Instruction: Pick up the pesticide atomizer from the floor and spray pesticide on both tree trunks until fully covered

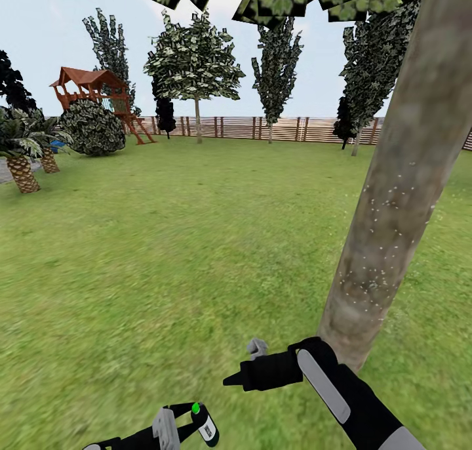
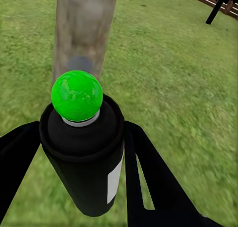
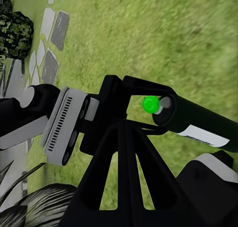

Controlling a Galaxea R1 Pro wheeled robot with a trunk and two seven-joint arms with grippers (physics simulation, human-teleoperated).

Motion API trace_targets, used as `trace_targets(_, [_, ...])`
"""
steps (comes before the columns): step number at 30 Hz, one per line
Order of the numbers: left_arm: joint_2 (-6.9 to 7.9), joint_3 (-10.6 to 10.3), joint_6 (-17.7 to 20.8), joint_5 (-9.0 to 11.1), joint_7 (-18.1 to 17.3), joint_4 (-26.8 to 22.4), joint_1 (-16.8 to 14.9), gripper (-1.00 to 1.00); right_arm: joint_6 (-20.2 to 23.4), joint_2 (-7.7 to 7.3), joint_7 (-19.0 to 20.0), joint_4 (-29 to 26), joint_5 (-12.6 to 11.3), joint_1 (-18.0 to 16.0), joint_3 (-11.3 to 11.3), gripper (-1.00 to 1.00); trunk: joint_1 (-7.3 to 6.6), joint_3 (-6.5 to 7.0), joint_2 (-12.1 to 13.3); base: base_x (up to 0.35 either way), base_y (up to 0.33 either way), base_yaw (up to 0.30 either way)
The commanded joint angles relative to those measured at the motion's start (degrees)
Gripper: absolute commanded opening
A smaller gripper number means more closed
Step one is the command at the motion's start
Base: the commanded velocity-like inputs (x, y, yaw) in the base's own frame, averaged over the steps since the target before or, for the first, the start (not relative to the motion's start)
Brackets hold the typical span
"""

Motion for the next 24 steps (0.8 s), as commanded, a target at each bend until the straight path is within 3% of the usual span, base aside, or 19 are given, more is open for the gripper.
trace_targets(1, [0.07,-0.3,-0.27,0.42,0.04,0.03,-0.1,-1.0,0.03,-0.03,0.5,-0.01,0.52,-0.07,0.05,-1.0,0.04,-0.13,-0.14,0.0,0.0,0.0])
trace_targets(13, [0.07,-0.33,-0.27,0.42,0.04,-0.67,-0.02,-1.0,0.03,1.45,-0.08,1.61,0.58,-0.07,0.14,-1.0,0.04,-0.13,-0.14,0.0,0.0,0.0])
trace_targets(24, [0.07,-0.46,-0.27,0.33,0.04,-1.31,0.27,-1.0,0.03,1.76,-0.37,1.99,0.52,-0.07,0.02,-1.0,0.04,-0.13,-0.14,0.0,0.0,0.0])
